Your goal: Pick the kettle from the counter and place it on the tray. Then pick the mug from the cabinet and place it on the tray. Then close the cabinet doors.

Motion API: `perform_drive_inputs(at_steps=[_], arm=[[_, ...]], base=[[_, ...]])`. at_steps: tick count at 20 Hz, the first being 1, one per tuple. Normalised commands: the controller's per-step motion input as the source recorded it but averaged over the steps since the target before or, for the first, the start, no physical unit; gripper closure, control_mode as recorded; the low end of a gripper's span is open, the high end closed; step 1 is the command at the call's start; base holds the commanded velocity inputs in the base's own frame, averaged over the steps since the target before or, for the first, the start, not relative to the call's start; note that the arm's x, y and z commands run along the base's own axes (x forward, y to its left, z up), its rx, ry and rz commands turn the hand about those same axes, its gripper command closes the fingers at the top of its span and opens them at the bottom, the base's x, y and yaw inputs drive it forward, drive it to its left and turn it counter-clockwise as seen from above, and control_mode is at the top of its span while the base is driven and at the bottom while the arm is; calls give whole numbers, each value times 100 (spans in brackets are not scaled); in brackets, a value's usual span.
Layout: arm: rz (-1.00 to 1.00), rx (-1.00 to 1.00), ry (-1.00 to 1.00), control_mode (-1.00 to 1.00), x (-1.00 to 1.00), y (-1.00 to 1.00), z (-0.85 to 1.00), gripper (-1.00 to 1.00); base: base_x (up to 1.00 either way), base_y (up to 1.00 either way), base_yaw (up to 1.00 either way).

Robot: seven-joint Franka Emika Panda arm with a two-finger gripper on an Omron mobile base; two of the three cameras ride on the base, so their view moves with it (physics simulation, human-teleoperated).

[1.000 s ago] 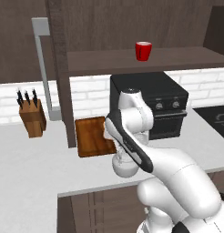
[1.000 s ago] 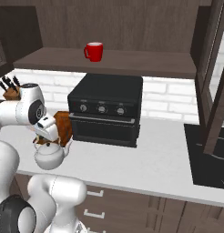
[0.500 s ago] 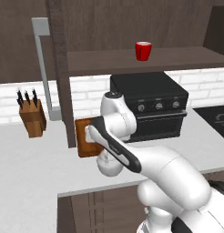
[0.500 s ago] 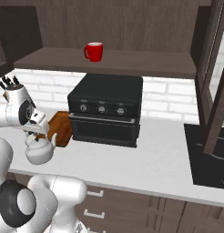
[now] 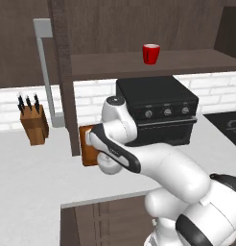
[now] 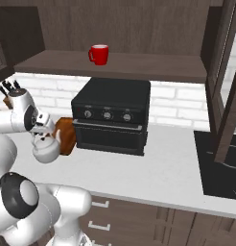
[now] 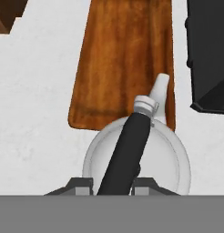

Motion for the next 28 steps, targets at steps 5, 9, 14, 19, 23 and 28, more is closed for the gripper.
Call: perform_drive_inputs(at_steps=[5,9,14,19,23,28], arm=[[0,0,-12,-100,45,3,0,100],[-1,0,-6,-100,34,25,1,100],[-3,0,0,-100,42,12,0,100],[-6,0,4,-100,51,0,0,100],[-5,0,0,-100,46,14,0,100],[-6,0,-1,-100,44,16,0,100]], base=[[0,0,0],[0,0,0],[0,0,0],[0,0,0],[0,0,0],[0,0,0]])
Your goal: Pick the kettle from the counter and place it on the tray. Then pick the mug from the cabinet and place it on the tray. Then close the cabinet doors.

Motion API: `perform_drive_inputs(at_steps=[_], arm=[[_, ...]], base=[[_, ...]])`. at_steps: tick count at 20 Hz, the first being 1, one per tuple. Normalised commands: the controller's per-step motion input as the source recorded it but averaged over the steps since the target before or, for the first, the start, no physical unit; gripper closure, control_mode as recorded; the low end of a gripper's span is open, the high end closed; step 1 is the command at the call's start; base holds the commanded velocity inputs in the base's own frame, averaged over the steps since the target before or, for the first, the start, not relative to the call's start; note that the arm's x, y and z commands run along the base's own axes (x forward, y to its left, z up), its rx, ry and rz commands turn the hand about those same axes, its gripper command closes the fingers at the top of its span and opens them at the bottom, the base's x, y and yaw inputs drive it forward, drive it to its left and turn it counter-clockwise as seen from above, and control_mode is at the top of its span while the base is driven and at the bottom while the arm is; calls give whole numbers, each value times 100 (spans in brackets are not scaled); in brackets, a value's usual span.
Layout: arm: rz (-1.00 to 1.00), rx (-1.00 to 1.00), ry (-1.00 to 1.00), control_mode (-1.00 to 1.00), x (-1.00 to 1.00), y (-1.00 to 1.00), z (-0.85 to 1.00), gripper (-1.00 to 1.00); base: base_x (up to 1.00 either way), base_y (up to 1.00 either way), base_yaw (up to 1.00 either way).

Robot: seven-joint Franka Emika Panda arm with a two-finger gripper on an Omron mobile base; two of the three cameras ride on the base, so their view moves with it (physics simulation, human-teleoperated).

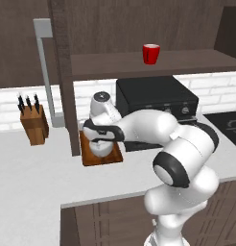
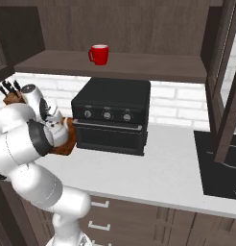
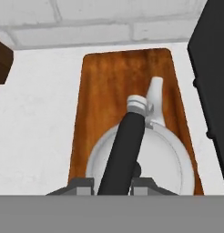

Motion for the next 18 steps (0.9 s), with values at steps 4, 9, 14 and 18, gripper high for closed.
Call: perform_drive_inputs(at_steps=[4,9,14,18], arm=[[-6,0,0,-100,49,6,0,100],[-6,0,0,-100,46,7,0,100],[-7,0,0,-100,41,15,0,100],[-6,0,0,-100,42,13,-1,100]], base=[[0,0,0],[0,0,0],[0,0,0],[0,0,0]])
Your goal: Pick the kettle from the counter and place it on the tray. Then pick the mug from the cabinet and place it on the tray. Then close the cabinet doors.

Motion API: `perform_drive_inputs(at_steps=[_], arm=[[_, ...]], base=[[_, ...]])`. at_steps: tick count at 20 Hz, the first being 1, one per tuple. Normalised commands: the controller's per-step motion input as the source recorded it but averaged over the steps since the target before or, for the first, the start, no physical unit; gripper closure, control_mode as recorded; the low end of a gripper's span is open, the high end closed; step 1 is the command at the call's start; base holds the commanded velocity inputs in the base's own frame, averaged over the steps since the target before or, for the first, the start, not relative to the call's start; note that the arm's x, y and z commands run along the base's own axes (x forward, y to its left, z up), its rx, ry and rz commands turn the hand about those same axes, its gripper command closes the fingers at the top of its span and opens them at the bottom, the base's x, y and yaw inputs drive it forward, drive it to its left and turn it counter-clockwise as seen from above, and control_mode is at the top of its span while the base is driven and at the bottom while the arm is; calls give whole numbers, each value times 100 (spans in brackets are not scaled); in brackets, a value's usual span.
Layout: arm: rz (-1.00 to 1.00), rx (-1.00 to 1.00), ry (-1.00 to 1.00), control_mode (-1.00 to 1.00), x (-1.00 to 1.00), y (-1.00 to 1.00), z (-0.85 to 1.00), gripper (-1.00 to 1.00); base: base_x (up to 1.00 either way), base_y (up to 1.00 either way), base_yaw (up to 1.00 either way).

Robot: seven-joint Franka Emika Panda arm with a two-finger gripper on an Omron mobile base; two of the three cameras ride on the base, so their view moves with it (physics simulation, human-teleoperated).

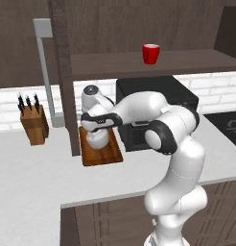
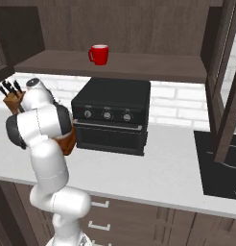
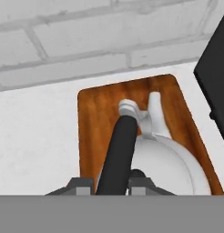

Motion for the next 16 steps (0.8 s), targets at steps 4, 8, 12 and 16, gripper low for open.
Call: perform_drive_inputs(at_steps=[4,8,12,16], arm=[[-6,0,-1,-100,38,10,-11,100],[-4,1,-7,-100,31,4,-19,100],[-2,4,-14,-100,10,0,-20,100],[-4,4,-16,-100,0,-4,-16,100]], base=[[0,0,0],[0,0,0],[0,0,0],[0,0,0]])
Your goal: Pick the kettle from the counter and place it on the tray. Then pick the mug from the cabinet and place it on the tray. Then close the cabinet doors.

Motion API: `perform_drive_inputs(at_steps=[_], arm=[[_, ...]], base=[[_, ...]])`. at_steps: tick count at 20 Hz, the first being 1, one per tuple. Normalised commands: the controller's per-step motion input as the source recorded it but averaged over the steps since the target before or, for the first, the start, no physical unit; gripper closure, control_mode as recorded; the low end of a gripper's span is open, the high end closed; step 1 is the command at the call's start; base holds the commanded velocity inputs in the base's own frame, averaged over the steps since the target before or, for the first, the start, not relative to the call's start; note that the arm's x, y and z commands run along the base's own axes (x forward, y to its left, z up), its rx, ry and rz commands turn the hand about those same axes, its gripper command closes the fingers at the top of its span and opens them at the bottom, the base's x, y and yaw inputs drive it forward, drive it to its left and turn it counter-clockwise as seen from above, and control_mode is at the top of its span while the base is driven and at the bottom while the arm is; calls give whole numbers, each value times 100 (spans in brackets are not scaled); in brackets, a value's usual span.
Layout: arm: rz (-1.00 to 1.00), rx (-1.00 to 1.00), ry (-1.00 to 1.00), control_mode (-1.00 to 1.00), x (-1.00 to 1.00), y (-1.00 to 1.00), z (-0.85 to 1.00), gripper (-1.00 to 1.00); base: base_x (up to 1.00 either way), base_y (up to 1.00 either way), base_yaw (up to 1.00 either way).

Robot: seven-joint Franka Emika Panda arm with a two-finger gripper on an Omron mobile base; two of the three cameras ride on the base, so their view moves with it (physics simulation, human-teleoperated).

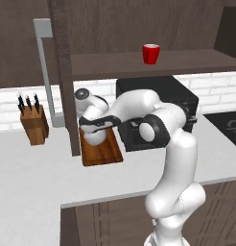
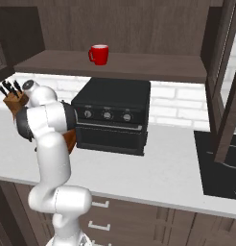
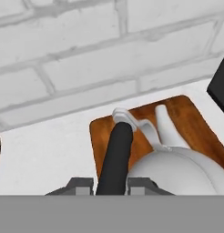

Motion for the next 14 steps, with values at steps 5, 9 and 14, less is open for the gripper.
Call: perform_drive_inputs(at_steps=[5,9,14], arm=[[-9,4,-9,-100,0,-21,-3,100],[-13,2,0,-100,0,-26,0,100],[-9,0,0,-100,0,-4,0,100]], base=[[0,0,0],[0,0,0],[0,0,0]])
